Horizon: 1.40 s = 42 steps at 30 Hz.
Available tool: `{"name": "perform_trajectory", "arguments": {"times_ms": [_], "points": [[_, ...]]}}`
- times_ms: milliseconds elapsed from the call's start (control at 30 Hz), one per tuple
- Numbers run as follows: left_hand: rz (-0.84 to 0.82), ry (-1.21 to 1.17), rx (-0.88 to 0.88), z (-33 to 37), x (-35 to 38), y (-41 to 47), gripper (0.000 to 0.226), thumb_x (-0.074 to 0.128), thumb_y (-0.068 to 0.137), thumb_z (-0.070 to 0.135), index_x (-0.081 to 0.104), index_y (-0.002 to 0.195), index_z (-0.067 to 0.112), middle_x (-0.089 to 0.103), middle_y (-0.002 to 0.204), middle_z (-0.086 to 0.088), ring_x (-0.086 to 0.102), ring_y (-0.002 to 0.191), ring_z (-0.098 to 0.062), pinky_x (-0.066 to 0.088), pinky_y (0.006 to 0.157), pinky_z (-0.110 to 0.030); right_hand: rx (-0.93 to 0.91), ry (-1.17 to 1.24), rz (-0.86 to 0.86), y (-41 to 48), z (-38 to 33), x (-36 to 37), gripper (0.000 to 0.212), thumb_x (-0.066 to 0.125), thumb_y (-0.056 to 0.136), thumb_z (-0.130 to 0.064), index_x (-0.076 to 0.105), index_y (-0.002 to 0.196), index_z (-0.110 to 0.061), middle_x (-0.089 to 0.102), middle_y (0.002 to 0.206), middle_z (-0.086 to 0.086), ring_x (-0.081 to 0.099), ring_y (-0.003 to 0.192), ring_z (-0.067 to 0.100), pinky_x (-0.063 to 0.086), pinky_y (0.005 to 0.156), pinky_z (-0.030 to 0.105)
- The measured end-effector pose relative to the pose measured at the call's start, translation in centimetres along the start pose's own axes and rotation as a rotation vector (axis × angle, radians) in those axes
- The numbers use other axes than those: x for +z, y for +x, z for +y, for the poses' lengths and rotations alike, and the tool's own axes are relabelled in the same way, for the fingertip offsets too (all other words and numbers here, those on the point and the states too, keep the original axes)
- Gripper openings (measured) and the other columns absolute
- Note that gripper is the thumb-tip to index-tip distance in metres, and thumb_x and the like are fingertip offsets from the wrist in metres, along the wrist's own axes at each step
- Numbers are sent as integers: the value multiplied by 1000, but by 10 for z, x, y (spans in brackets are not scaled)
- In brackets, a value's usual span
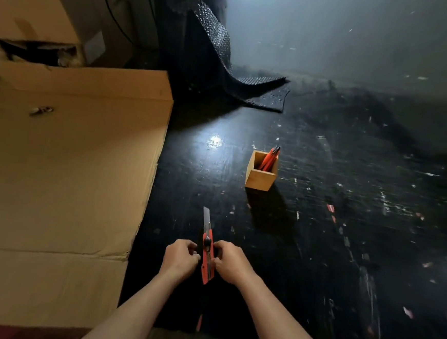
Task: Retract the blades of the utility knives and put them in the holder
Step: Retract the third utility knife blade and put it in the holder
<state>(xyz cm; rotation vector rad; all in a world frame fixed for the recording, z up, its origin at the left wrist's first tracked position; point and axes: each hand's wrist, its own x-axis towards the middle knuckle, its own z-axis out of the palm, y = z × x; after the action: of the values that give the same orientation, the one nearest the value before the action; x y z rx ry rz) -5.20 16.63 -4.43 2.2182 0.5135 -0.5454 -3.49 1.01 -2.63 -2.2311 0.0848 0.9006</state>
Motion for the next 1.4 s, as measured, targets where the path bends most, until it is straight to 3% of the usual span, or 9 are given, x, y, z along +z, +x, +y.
{"name": "perform_trajectory", "arguments": {"times_ms": [100, 200, 300, 567, 700, 867, 1067, 1267, 1400], "points": [[-67, -52, -5, -1, 5, -5, 25, 75, 87, 11, 76, 112, 15, 75, 98, 4, 67, 84, -4, 51, 71, -15, 3, 101, 18, -9, 5, 12, 46, 67, 93, -20, 54, 136, -27, 68, 114, -5, 68, 95, 7, 60, 85, 30], [-93, -109, -27, 1, 8, -8, 15, 76, 84, 13, 78, 98, 19, 78, 89, 3, 75, 82, -11, 63, 79, -32, 3, 177, 46, -16, 7, 24, 46, 68, 92, -19, 53, 135, -27, 64, 118, -5, 66, 102, 9, 59, 91, 33], [-133, -165, -45, -3, 6, -9, 12, 76, 86, 10, 77, 91, 22, 79, 89, -1, 77, 83, -15, 65, 82, -40, 0, 269, 86, -25, 11, 32, 40, 66, 94, -19, 53, 131, -28, 66, 109, -5, 69, 95, 8, 62, 85, 33], [-130, -315, 76, 19, -6, -16, 18, 75, 87, 7, 74, 98, 22, 79, 95, 1, 76, 89, -12, 64, 80, -35, -48, 484, 152, -42, 3, 5, 39, 66, 93, -9, 54, 124, -29, 72, 102, 0, 76, 85, 13, 63, 71, 28], [-141, -438, 213, 56, -30, -15, 21, 75, 86, 2, 76, 99, 18, 82, 96, -2, 79, 92, -17, 64, 85, -45, -188, 533, 249, -45, -10, -31, 44, 69, 86, -3, 57, 119, -29, 73, 104, 5, 76, 87, 19, 64, 72, 37], [-155, -571, 377, 120, -64, -15, 32, 71, 88, -3, 73, 116, 13, 80, 106, -8, 79, 97, -25, 63, 86, -50, -376, 572, 345, -51, -40, -90, 46, 67, 89, 2, 55, 126, -22, 72, 107, 10, 76, 93, 22, 65, 75, 46], [-202, -700, 500, 193, -94, -25, 35, 61, 89, -18, 68, 119, -2, 77, 106, -24, 79, 84, -31, 67, 73, -42, -501, 468, 443, -68, -68, -160, 43, 61, 92, 6, 53, 128, -15, 73, 103, 14, 76, 91, 27, 64, 78, 52], [-157, -718, 622, 242, -114, -42, 32, 69, 87, -11, 73, 115, 6, 80, 101, -19, 79, 92, -35, 65, 81, -47, -585, 405, 667, -92, -98, -211, 29, 68, 95, -20, 62, 124, -18, 77, 99, -1, 76, 85, 12, 64, 79, 37], [-148, -708, 698, 267, -122, -56, 33, 67, 88, -13, 77, 102, 15, 83, 87, -8, 81, 80, -24, 66, 69, -33, -663, 282, 786, -102, -114, -241, 34, 65, 98, -21, 59, 130, -31, 69, 104, -12, 69, 93, 7, 59, 76, 21]]}}
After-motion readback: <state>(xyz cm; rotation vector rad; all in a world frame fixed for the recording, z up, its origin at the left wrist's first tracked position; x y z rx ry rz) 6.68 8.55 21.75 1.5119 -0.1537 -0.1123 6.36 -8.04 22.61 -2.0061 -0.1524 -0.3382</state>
